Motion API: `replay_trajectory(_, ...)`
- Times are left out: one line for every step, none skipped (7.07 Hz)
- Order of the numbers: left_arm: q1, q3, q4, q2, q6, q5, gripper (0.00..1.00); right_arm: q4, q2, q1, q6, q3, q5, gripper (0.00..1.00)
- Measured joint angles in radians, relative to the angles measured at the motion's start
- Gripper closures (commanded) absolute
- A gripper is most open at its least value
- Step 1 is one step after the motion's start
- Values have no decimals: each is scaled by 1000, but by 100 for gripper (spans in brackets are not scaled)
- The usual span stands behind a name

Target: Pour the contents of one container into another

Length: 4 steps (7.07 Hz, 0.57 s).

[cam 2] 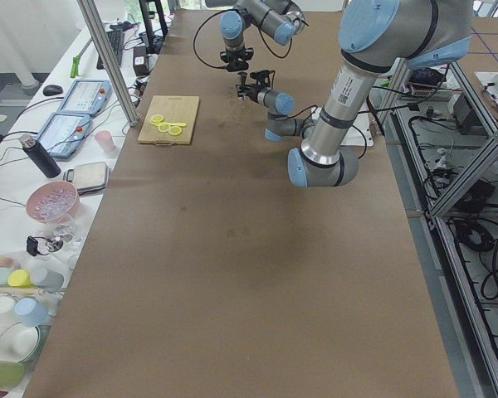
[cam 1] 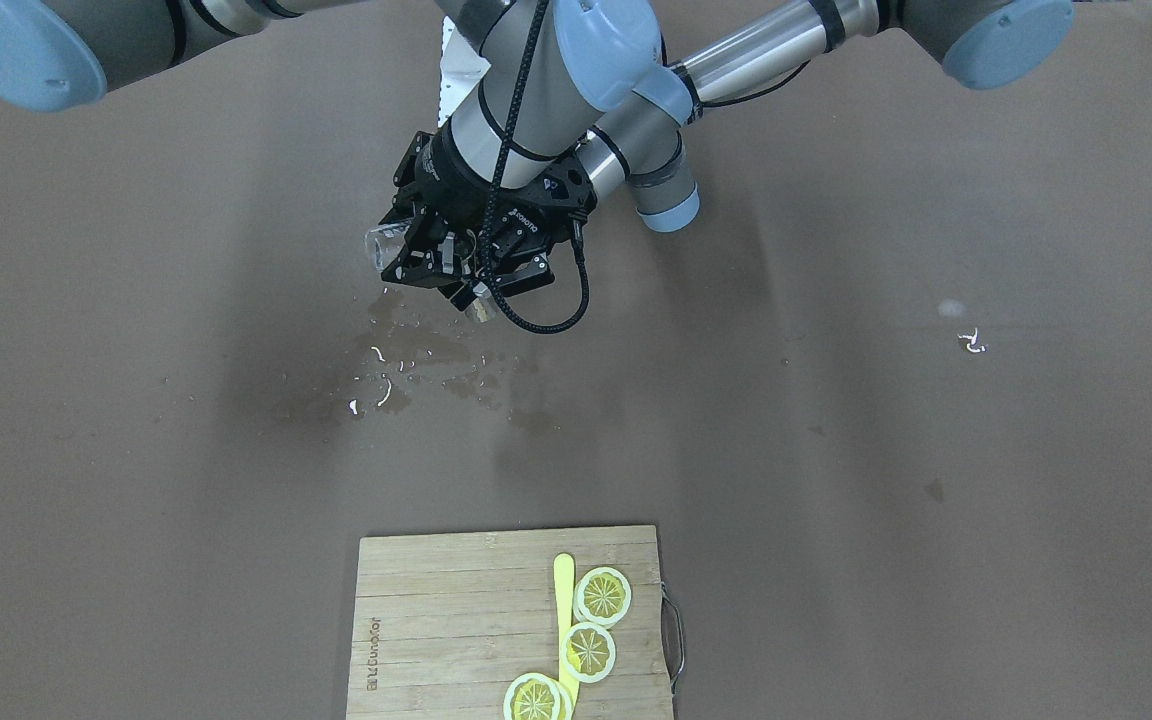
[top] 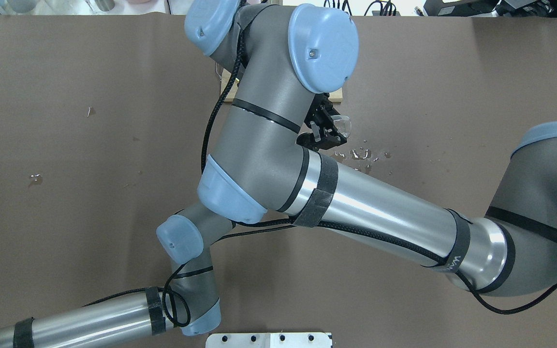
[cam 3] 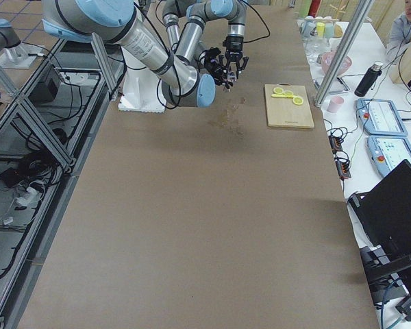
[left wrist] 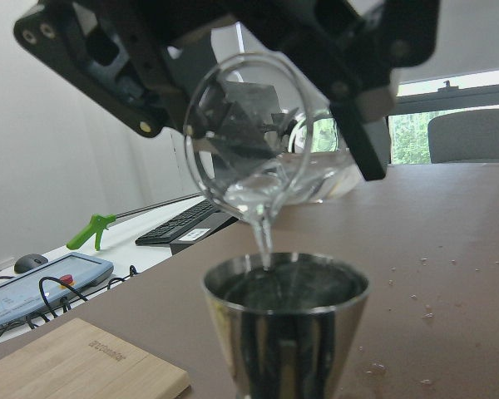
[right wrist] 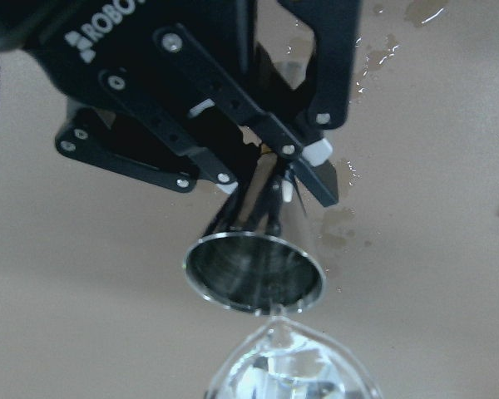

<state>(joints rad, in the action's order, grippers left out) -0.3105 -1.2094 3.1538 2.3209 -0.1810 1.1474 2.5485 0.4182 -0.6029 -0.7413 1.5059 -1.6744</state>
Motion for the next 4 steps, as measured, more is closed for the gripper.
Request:
replay_trajectory(0,0,0,0,0,0,100,0,-1,1,-1,-1,3,100)
replay_trajectory(0,0,0,0,0,0,100,-1,-3,2,-1,0,3,100)
replay_trajectory(0,1,0,0,0,0,100,-3,-4,2,-1,7,0,100)
replay_trajectory(-1,1,0,0,0,0,100,-5,-4,2,-1,25,-4,100)
